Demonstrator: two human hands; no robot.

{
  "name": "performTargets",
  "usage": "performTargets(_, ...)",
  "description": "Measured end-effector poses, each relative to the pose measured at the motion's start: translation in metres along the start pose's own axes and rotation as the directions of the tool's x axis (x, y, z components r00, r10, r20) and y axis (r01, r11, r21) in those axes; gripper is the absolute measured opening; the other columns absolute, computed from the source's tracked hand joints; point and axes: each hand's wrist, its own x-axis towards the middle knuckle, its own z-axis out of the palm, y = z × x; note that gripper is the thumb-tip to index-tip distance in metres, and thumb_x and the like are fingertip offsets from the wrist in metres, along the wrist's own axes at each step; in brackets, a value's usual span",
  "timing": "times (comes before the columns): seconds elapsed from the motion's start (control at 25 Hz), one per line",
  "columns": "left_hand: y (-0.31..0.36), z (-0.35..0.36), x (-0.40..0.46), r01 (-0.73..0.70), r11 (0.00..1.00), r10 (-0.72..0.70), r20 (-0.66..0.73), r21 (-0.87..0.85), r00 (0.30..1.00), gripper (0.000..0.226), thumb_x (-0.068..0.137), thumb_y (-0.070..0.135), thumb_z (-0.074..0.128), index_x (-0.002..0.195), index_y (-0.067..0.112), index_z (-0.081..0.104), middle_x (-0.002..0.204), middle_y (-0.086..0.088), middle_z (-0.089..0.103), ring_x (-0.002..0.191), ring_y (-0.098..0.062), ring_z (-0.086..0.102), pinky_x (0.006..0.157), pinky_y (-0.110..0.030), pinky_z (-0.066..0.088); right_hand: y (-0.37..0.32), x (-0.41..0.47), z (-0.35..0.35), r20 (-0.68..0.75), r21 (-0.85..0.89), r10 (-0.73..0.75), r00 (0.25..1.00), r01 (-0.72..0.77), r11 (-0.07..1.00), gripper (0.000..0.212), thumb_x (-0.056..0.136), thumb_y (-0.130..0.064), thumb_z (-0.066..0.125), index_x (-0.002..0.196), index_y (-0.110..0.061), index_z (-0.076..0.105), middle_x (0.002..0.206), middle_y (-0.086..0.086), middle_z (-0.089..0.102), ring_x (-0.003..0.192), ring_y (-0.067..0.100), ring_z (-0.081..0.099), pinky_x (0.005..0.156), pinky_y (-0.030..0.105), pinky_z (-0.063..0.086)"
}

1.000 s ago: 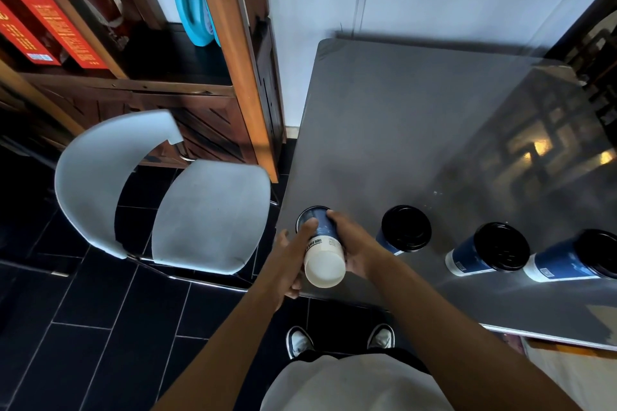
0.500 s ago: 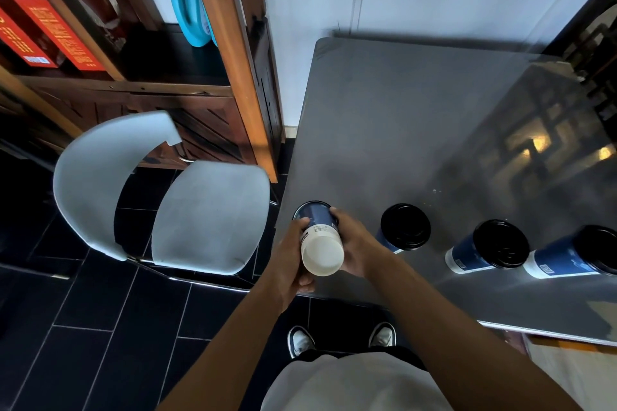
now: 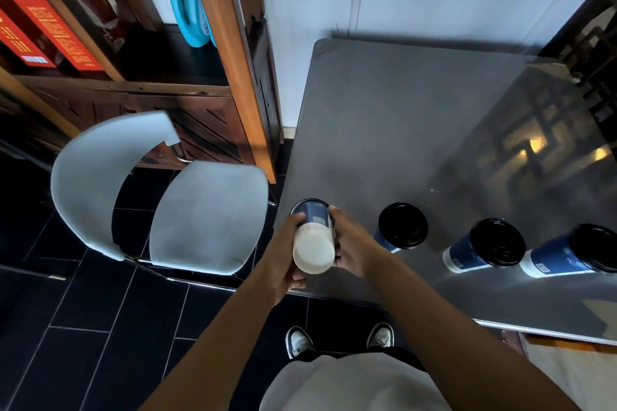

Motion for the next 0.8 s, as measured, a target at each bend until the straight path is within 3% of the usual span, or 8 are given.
performTargets(0.12, 0.0, 0.004, 0.001, 0.016, 0.995, -0.018, -0.023, -0.095, 1.0, 0.061, 0.097, 0.064, 0.036, 0.09, 0.01, 0.066, 0.05, -0.006, 0.053, 0.035, -0.012, 0.035, 0.039, -0.018, 0.029, 0.0, -0.007, 0.002, 0.046, 0.052, -0.009, 0.999, 0.006, 0.999, 0.054, 0.1, -0.051, 0.039, 0.13, -0.011, 0.061, 0.136, 0.02, 0.063, 0.128, 0.034, 0.059, 0.113, 0.052, 0.041)
performTargets(0.28, 0.001, 0.006, -0.001, 0.023, 0.996, -0.025, -0.024, -0.089, 0.999, 0.065, 0.098, 0.064, 0.032, 0.087, 0.01, 0.067, 0.052, -0.008, 0.054, 0.035, -0.012, 0.035, 0.038, -0.018, 0.029, -0.002, -0.013, 0.005, 0.043, 0.071, -0.01, 0.999, 0.007, 0.997, 0.053, 0.102, -0.049, 0.038, 0.135, -0.012, 0.058, 0.136, 0.018, 0.063, 0.132, 0.034, 0.055, 0.111, 0.048, 0.041)
performTargets(0.44, 0.003, 0.003, -0.001, 0.067, 0.998, -0.067, -0.061, 0.004, 0.996, 0.065, 0.096, 0.063, 0.031, 0.087, 0.009, 0.067, 0.057, -0.01, 0.054, 0.038, -0.013, 0.038, 0.043, -0.019, 0.029, -0.004, -0.013, 0.006, 0.042, 0.077, -0.015, 0.999, 0.012, 0.997, 0.049, 0.102, -0.046, 0.04, 0.134, -0.012, 0.056, 0.134, 0.02, 0.064, 0.129, 0.036, 0.058, 0.112, 0.052, 0.042)
performTargets(0.6, 0.008, -0.004, 0.001, 0.05, 0.992, -0.044, -0.057, 0.112, 0.997, 0.064, 0.095, 0.066, 0.034, 0.096, 0.011, 0.068, 0.057, -0.008, 0.052, 0.039, -0.013, 0.038, 0.043, -0.019, 0.032, -0.005, -0.007, 0.006, -0.002, -0.04, -0.025, 1.0, 0.025, 0.999, 0.051, 0.1, -0.05, 0.041, 0.131, -0.013, 0.058, 0.133, 0.023, 0.064, 0.128, 0.037, 0.058, 0.111, 0.054, 0.044)
performTargets(0.72, 0.009, -0.004, 0.002, 0.038, 0.998, -0.036, -0.032, 0.058, 0.999, 0.061, 0.095, 0.063, 0.041, 0.1, 0.008, 0.067, 0.061, -0.011, 0.052, 0.038, -0.014, 0.037, 0.041, -0.019, 0.032, -0.005, -0.005, 0.003, -0.02, -0.084, -0.028, 0.999, 0.026, 0.996, 0.054, 0.1, -0.055, 0.039, 0.13, -0.014, 0.058, 0.13, 0.023, 0.065, 0.121, 0.038, 0.061, 0.11, 0.051, 0.044)
performTargets(0.8, 0.009, 0.0, 0.002, 0.052, 0.998, -0.052, -0.002, -0.042, 0.999, 0.061, 0.096, 0.06, 0.039, 0.097, 0.005, 0.064, 0.061, -0.013, 0.053, 0.036, -0.014, 0.035, 0.04, -0.018, 0.031, -0.005, -0.008, 0.002, -0.025, -0.06, -0.023, 0.999, 0.022, 0.998, 0.054, 0.101, -0.056, 0.039, 0.129, -0.015, 0.058, 0.125, 0.02, 0.067, 0.107, 0.031, 0.063, 0.101, 0.042, 0.047)
